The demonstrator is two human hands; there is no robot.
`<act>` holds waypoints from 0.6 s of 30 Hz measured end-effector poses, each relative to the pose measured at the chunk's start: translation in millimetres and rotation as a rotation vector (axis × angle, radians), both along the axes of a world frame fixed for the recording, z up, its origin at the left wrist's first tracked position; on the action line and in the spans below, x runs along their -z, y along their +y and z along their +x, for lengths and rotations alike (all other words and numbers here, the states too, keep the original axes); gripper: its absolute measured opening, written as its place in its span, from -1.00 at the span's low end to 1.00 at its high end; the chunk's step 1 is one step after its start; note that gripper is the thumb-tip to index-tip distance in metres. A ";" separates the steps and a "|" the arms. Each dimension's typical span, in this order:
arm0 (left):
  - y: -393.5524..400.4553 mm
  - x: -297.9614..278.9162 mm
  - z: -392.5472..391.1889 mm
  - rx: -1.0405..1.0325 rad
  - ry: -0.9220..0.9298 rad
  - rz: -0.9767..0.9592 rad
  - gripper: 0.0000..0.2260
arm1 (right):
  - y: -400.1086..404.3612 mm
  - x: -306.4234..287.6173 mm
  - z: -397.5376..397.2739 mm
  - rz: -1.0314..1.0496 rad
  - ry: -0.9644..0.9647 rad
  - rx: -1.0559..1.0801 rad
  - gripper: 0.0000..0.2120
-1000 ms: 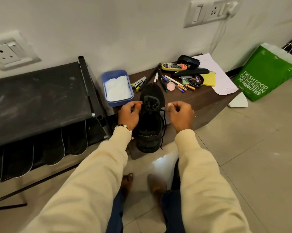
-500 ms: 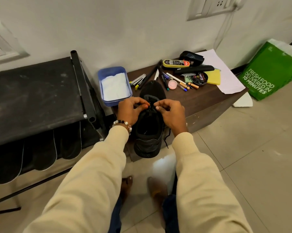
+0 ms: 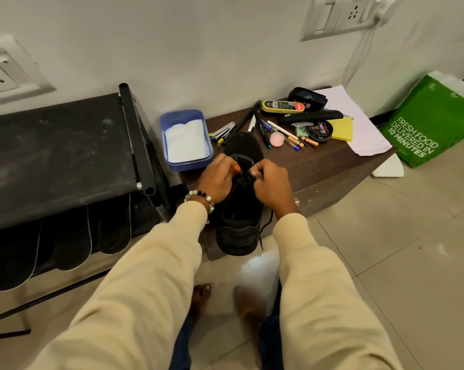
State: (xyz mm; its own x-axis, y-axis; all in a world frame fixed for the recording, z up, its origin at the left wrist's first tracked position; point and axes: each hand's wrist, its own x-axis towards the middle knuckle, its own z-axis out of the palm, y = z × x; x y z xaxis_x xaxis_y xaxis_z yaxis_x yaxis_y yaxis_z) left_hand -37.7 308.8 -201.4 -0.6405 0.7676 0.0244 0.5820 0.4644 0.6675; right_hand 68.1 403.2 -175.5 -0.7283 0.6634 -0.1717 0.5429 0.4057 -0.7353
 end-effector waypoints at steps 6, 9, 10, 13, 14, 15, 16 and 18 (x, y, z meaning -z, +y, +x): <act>-6.9 1.0 2.0 -0.083 -0.174 0.078 -0.86 | 5.8 -1.0 3.8 -0.076 0.065 0.012 -0.88; -17.0 -0.9 -2.3 -0.080 -0.241 0.174 -0.89 | 7.9 -2.2 6.1 -0.087 0.059 -0.009 -0.82; -20.7 -0.3 -3.3 -0.079 -0.242 0.197 -0.89 | 7.4 -1.7 6.8 -0.083 0.055 -0.014 -0.82; -22.6 -0.9 -5.1 -0.074 -0.192 0.230 -0.86 | 7.0 -4.3 7.4 -0.069 0.055 -0.007 -0.84; -21.3 -0.4 -4.6 -0.073 -0.157 0.235 -0.86 | 6.6 -4.8 7.1 -0.062 0.056 -0.002 -0.86; -19.5 1.0 -3.5 -0.073 -0.114 0.242 -0.88 | 5.8 -5.2 6.9 -0.054 0.058 0.002 -0.88; -17.7 1.8 -2.7 -0.074 -0.065 0.250 -0.90 | 5.3 -4.8 6.0 -0.048 0.059 0.004 -0.89; -14.9 4.4 -1.0 -0.066 0.031 0.259 -0.92 | 2.0 -3.8 4.1 -0.029 0.028 -0.002 -0.91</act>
